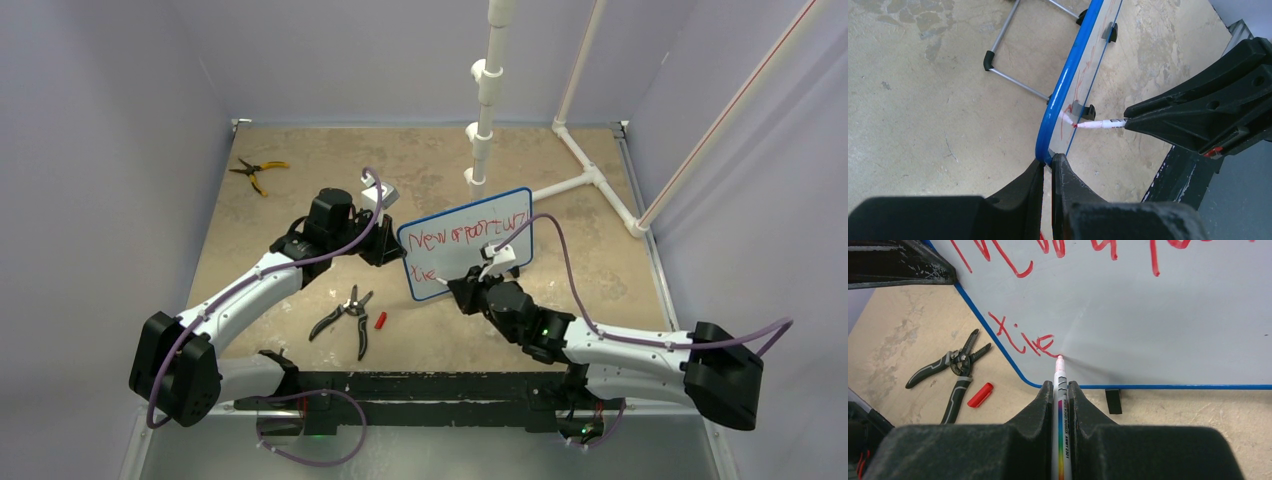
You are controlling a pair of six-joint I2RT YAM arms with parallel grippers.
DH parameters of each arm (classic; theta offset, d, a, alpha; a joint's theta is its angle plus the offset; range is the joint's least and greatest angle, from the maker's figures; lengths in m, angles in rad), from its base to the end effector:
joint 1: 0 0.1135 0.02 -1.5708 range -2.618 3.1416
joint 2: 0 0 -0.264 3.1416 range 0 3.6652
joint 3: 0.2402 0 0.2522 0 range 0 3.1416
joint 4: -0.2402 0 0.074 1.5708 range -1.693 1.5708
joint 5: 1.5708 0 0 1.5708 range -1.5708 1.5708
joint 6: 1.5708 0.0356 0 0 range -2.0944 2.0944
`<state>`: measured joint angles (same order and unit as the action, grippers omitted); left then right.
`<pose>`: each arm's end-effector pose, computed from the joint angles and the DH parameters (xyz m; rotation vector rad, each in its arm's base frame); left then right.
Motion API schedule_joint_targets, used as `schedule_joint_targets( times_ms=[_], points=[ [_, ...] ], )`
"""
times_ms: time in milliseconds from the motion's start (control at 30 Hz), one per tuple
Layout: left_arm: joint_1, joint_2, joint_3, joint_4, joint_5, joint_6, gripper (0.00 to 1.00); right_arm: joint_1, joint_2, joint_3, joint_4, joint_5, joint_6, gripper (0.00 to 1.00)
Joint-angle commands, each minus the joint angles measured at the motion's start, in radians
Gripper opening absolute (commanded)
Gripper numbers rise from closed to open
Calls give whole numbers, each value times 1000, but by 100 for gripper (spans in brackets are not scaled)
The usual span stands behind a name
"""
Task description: Write a sentence on the whiteboard
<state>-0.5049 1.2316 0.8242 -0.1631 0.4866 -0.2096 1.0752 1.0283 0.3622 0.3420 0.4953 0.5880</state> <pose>0.2279 -0.1450 0.2635 0.6170 2.1257 -0.9292 0.1163 0.1795 0.2019 -0.1218 1.9074 0.6788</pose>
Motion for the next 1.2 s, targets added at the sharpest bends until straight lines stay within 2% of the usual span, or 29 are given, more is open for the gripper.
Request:
schedule_joint_targets(
  times_ms=[0, 167, 267, 433, 833, 1167],
  points=[
    [2, -14, 2, 32, 1, 1, 0, -3, -46, 5, -7, 81, 2, 0],
    [1, -12, 2, 31, -3, -1, 0, -3, -125, -32, 29, 3, -23, 0],
    [2, -13, 1, 32, -3, -1, 0, -4, -146, -35, 26, 17, -29, 0],
    [1, -14, 0, 33, -1, -2, 0, -17, -116, -3, 10, 32, -62, 0],
    [2, -13, 1, 33, 0, -2, 0, -84, -137, -9, 64, -30, -105, 0],
    [1, -10, 2, 31, -1, -1, 0, -100, -75, 17, 97, -91, -143, 0]
  ],
)
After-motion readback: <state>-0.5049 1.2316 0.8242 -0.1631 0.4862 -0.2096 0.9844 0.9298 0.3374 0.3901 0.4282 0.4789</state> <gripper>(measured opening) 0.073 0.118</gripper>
